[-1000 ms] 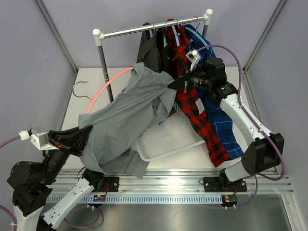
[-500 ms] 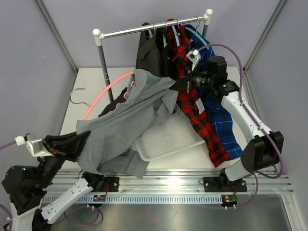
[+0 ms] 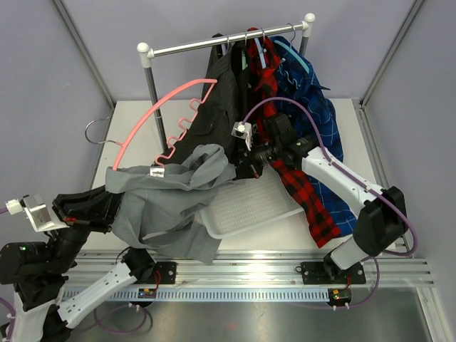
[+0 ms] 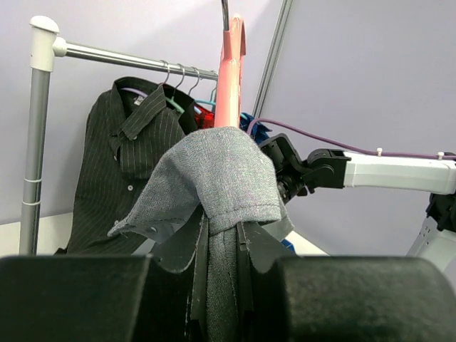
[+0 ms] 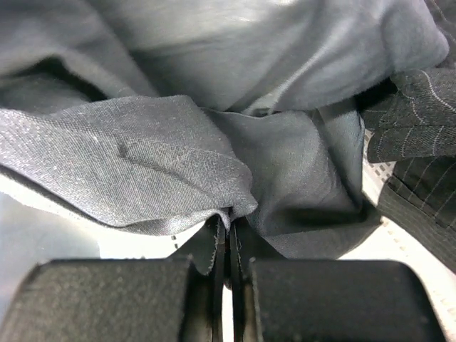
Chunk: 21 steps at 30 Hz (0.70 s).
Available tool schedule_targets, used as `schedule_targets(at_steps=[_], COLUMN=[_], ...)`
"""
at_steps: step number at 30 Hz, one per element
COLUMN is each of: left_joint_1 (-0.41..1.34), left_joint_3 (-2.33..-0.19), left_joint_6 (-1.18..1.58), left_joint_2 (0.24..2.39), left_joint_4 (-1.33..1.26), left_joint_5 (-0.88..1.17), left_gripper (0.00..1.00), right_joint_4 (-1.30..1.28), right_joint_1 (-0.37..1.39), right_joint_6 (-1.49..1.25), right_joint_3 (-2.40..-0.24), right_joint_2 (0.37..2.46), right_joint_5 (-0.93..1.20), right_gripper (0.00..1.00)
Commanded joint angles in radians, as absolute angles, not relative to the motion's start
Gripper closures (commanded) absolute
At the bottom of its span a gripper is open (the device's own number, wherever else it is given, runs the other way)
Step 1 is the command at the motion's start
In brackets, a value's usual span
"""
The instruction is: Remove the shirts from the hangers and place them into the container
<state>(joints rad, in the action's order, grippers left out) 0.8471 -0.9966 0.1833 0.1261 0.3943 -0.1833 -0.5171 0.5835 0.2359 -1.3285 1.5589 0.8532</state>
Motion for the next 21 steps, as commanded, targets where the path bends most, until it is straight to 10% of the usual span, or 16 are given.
schedule_targets(at_steps=[1, 15, 21], left_joint_1=[0.851, 0.851, 0.851], left_joint_3=[-1.013, -0.959, -0.950], left_joint_6=[0.175, -0.028, -0.078], left_joint_2=[0.133, 0.225, 0.268], left_joint_4=[0.204, 0.143, 0.170], left_joint_5=[-0.184, -0.557, -0.601], left_gripper=[1.00, 1.00, 1.00], right_joint_4=[-0.517, -0.333, -0.486], right_joint_1=[0.574, 0.661, 0.692], right_joint_6=[0.308, 0.006, 0.064], right_joint_3=[-1.338, -1.908, -1.994], right_joint_2=[1.503, 1.839, 1.968], right_joint_5=[0.836, 0.585, 0.690], right_gripper=[1.00, 1.00, 0.68])
